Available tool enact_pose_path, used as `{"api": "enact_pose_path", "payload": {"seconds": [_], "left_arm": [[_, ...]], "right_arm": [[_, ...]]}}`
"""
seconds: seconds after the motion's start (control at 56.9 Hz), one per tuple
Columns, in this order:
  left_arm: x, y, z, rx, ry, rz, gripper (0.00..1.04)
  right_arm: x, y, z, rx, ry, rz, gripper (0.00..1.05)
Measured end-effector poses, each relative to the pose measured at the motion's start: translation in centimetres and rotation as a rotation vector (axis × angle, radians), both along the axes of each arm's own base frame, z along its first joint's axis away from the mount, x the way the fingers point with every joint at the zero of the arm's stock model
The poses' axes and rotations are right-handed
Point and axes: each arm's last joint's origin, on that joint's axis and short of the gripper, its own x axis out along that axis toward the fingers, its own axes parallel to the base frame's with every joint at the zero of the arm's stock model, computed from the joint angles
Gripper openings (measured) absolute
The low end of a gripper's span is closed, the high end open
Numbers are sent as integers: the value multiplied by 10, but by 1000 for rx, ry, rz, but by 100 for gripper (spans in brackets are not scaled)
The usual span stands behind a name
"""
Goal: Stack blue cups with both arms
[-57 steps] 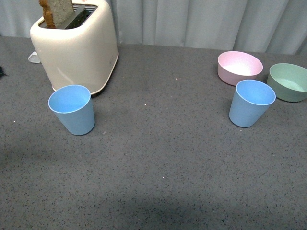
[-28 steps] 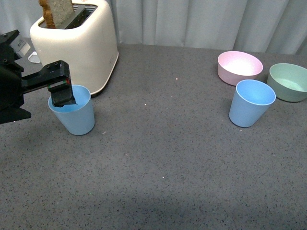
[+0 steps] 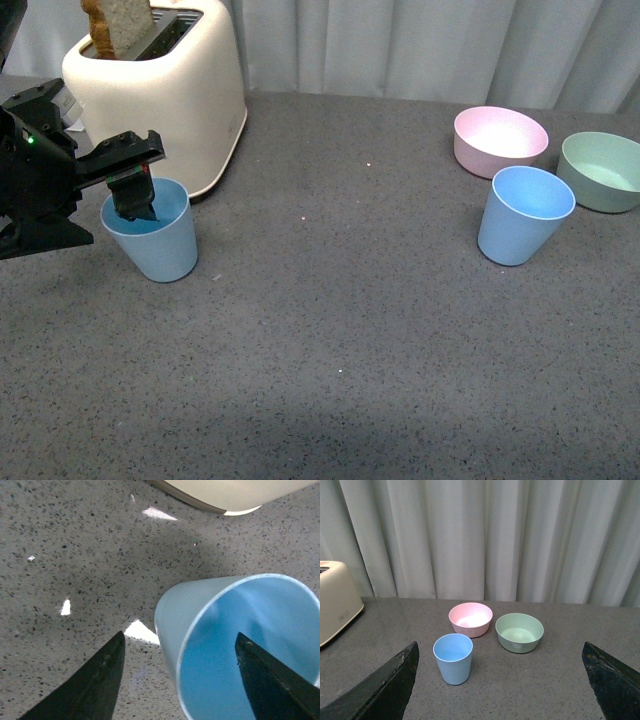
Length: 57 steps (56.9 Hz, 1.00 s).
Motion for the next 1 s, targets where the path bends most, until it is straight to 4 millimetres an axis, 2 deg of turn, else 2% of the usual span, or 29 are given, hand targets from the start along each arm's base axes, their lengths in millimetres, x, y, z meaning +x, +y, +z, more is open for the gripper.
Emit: {"api": "enact_pose_path", "payload": {"seconds": [0.299,0.334,0.387,0.492,0.563,0.756,0.826,1.002], "left_arm": [[3,-3,2,-36,16,15,21],[3,-4,2,-34,24,12,12],[2,-5,2,-30,35,8,4],[0,-10,4,-17,46,-6,4],[1,-21,10,-9,39,-33,4],[12,-81,29,21,-21,-158,4],[14,-105,27,24,-13,-199,4],[18,-146,13,44,28,-257,4]], "right_arm": [[0,0,0,0,0,0,95],[0,0,0,0,0,0,95],[0,0,0,0,0,0,95],[0,0,0,0,0,0,95],[0,0,0,0,0,0,95],[0,0,0,0,0,0,95],[0,0,0,0,0,0,95],[0,0,0,0,0,0,95]]}}
